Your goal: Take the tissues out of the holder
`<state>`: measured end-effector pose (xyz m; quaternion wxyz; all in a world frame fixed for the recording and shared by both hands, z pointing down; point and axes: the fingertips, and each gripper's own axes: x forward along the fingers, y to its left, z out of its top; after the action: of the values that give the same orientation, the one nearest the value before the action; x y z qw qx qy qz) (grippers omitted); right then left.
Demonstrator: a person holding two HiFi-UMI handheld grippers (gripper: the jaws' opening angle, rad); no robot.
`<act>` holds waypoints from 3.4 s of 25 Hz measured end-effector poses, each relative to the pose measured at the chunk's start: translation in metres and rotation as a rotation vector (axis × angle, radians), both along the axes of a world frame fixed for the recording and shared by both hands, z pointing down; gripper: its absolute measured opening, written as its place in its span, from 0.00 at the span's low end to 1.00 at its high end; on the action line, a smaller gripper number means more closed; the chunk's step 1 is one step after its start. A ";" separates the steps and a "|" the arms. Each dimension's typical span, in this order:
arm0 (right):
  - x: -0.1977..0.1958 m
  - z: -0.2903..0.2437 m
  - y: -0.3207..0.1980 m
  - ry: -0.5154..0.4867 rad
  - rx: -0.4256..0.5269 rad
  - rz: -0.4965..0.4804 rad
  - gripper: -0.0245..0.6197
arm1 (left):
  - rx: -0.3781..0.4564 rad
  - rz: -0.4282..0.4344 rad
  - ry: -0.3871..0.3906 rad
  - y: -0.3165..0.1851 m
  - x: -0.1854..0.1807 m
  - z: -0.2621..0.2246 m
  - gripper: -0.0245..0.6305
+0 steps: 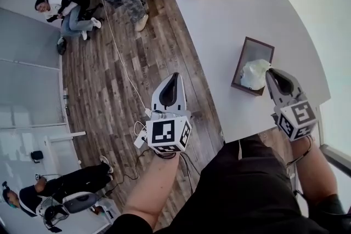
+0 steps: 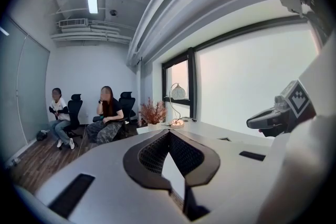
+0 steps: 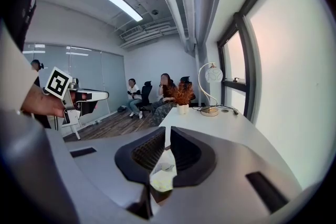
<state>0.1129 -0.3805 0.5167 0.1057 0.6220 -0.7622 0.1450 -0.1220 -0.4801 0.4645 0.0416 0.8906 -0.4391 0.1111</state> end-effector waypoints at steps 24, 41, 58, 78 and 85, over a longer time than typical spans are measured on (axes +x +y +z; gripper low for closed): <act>-0.023 0.104 -0.025 0.183 -0.273 -0.093 0.39 | -0.094 -0.093 -0.063 -0.026 -0.017 0.064 0.04; -0.008 0.075 -0.024 0.168 -0.222 -0.096 0.05 | -0.042 -0.118 -0.015 -0.031 -0.009 0.032 0.04; 0.001 0.025 -0.025 0.199 -0.142 -0.114 0.05 | 0.050 -0.144 0.010 -0.029 -0.006 -0.023 0.04; 0.009 -0.065 -0.030 0.265 -0.016 -0.109 0.05 | 0.143 -0.157 0.069 -0.025 -0.009 -0.098 0.04; 0.019 -0.098 -0.038 0.272 0.038 -0.092 0.05 | 0.204 -0.159 0.082 -0.028 -0.010 -0.136 0.04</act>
<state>0.1321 -0.4185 0.4185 0.2028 0.6020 -0.7712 0.0401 -0.1321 -0.5086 0.3280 -0.0226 0.8564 -0.5152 0.0255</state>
